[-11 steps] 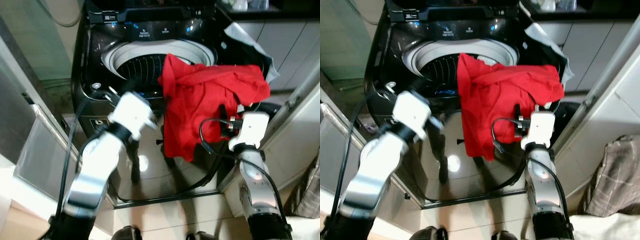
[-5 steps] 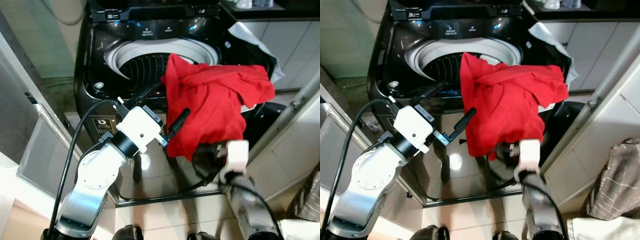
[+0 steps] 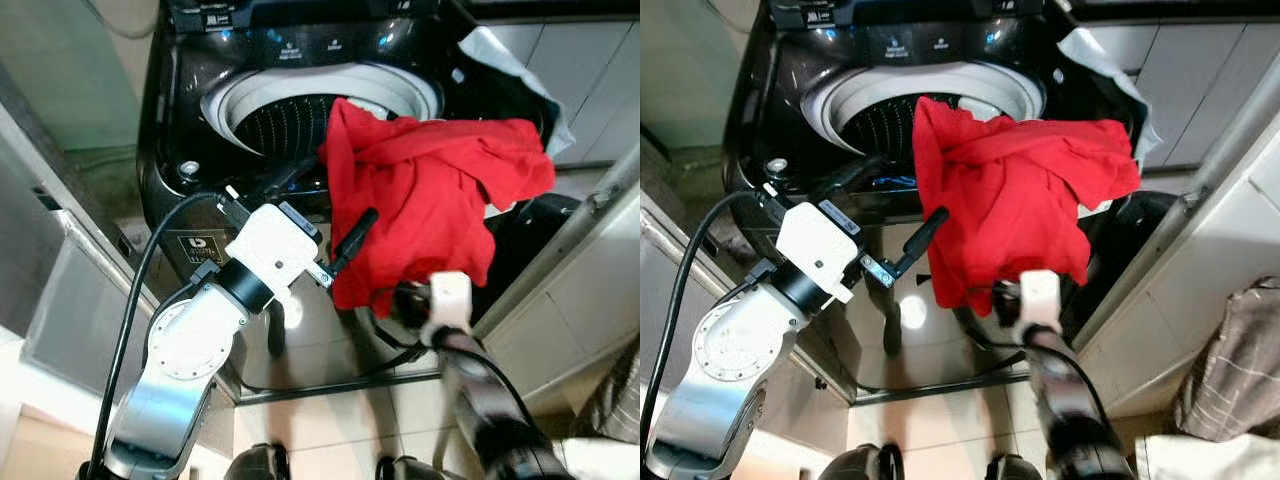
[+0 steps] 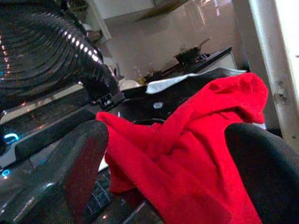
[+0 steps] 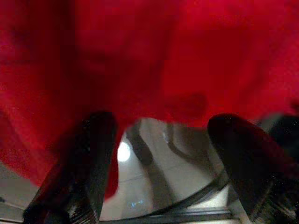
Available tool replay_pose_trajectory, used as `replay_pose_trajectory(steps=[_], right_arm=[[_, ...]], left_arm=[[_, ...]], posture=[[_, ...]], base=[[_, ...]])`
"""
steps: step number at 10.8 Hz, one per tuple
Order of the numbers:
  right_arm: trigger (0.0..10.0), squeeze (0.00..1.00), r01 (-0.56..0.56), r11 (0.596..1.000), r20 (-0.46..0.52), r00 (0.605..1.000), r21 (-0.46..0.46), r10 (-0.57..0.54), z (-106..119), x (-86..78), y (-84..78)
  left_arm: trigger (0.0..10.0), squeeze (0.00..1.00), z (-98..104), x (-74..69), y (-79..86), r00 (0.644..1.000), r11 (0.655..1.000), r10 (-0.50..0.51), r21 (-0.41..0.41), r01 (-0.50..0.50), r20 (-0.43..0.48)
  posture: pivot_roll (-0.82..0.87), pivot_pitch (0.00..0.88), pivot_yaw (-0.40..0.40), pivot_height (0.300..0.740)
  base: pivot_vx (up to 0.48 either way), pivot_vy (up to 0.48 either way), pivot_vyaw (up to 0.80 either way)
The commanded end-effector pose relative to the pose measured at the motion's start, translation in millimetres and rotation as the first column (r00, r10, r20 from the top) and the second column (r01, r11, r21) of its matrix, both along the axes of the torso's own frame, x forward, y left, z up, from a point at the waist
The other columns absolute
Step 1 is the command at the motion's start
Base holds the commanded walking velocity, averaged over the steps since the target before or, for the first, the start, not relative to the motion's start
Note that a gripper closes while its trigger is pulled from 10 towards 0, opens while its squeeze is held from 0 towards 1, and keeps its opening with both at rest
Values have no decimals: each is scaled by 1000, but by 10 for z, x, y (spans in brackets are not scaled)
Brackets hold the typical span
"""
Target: Clothes washing
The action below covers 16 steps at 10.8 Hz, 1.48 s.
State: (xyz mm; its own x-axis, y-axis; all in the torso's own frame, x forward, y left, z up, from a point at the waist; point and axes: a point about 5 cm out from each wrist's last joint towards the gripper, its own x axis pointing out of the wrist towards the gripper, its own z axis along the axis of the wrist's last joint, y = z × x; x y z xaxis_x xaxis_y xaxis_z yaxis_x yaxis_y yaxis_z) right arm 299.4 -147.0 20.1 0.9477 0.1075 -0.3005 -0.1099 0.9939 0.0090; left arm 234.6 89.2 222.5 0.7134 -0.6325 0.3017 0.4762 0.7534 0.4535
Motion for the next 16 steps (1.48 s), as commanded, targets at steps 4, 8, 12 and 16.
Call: replay_pose_trajectory(steps=[4, 8, 12, 16], right_arm=[[10000, 0, -3, 1000, 16, 1000, -17, 3, 74, 151, 84], [10000, 0, -7, 999, 114, 993, -31, 10, 311, 341, 137], [10000, 0, -77, 996, 337, 940, 44, 58, 760, 453, 287], [10000, 0, -146, 987, 528, 845, 65, 90, 1381, 456, 283]], left_arm=[[10000, 0, 48, -16, 30, 999, 999, 40, -8, -40, 4], [10000, 0, 65, 23, -2, 999, 999, 42, -24, -42, 7], [10000, 0, 49, 49, -34, 999, 999, 37, -31, -37, 4], [10000, 0, 35, 110, -94, 1000, 999, 19, -44, -19, 5]], posture=[[146, 185, 43, 740], [136, 180, 45, 740], [107, 163, 34, 740], [62, 126, 25, 740]], base=[[0, 0, 0], [0, 0, 0], [0, 0, 0], [0, 0, 0]])
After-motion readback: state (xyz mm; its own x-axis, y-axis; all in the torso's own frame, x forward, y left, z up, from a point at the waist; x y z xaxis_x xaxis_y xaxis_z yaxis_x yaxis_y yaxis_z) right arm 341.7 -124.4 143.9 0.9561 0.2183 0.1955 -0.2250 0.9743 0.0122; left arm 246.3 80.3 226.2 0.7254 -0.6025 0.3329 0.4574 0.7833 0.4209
